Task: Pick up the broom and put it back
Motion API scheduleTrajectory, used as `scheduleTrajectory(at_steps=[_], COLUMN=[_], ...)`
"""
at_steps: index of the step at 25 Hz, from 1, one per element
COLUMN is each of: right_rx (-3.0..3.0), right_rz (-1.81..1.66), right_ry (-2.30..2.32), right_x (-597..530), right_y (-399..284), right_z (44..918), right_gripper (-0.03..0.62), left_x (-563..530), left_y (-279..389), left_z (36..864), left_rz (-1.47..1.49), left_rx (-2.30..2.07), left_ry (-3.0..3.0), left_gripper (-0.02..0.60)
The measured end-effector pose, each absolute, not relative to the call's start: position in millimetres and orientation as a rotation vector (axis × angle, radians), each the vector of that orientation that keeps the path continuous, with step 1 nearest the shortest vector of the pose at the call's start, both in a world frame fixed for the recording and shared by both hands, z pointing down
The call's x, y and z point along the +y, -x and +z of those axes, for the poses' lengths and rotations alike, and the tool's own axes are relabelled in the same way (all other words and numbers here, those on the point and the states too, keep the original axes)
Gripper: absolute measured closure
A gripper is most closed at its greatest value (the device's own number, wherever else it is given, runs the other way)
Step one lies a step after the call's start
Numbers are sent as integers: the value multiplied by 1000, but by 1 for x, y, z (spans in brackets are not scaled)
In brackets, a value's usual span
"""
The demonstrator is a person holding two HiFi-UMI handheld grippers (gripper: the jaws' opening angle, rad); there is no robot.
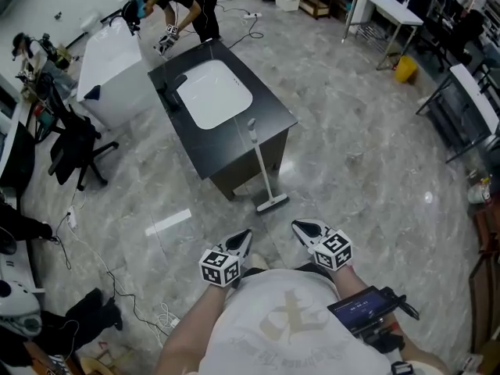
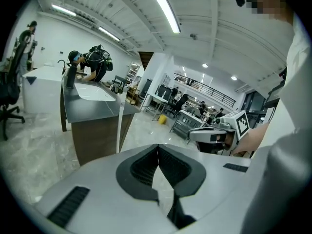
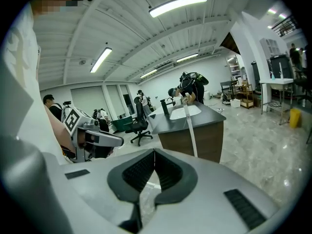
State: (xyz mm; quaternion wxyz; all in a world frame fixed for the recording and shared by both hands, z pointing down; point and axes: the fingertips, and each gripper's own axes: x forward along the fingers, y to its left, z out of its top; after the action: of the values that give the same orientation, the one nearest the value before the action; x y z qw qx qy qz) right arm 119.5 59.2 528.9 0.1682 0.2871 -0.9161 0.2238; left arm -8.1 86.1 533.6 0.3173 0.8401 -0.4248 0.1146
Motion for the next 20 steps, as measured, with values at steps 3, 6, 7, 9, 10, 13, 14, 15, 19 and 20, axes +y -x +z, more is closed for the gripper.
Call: scheduleTrajectory(at_steps=[3, 6, 7, 9, 10, 13, 14, 15, 19, 20], right_rx=[-2594, -2580, -2582, -2591, -2595, -2595, -2591, -2586, -2574, -2570], right_rz=[624, 617, 611, 592, 583, 573, 577, 582, 591, 592], right_ry=[-839, -862, -865, -862, -859, -852, -850, -847, -827, -821], right_x=[49, 36, 30, 21, 18, 12, 11, 10, 7, 6], right_y=[-116, -111, -106, -95, -90, -80, -77, -75, -64, -61], right_z=[526, 521, 519, 516, 515, 513, 514, 516, 524, 526], right_gripper=[577, 577, 577, 577, 577, 577, 577, 577, 576, 577], left_x=[79, 73, 70, 66, 66, 67, 68, 68, 66, 65], left_y=[15, 25, 33, 47, 52, 63, 65, 68, 81, 84], left_z=[528, 522, 522, 524, 526, 530, 531, 532, 536, 537], left_rz=[290, 276, 273, 268, 266, 259, 257, 253, 237, 234], left_rx=[-1115, -1126, -1136, -1158, -1164, -1170, -1173, -1177, -1202, -1206], left_ry=[-2223, -2230, -2227, -2219, -2215, -2199, -2193, -2187, -2166, -2162], left_gripper=[569, 569, 569, 569, 569, 569, 569, 569, 569, 569])
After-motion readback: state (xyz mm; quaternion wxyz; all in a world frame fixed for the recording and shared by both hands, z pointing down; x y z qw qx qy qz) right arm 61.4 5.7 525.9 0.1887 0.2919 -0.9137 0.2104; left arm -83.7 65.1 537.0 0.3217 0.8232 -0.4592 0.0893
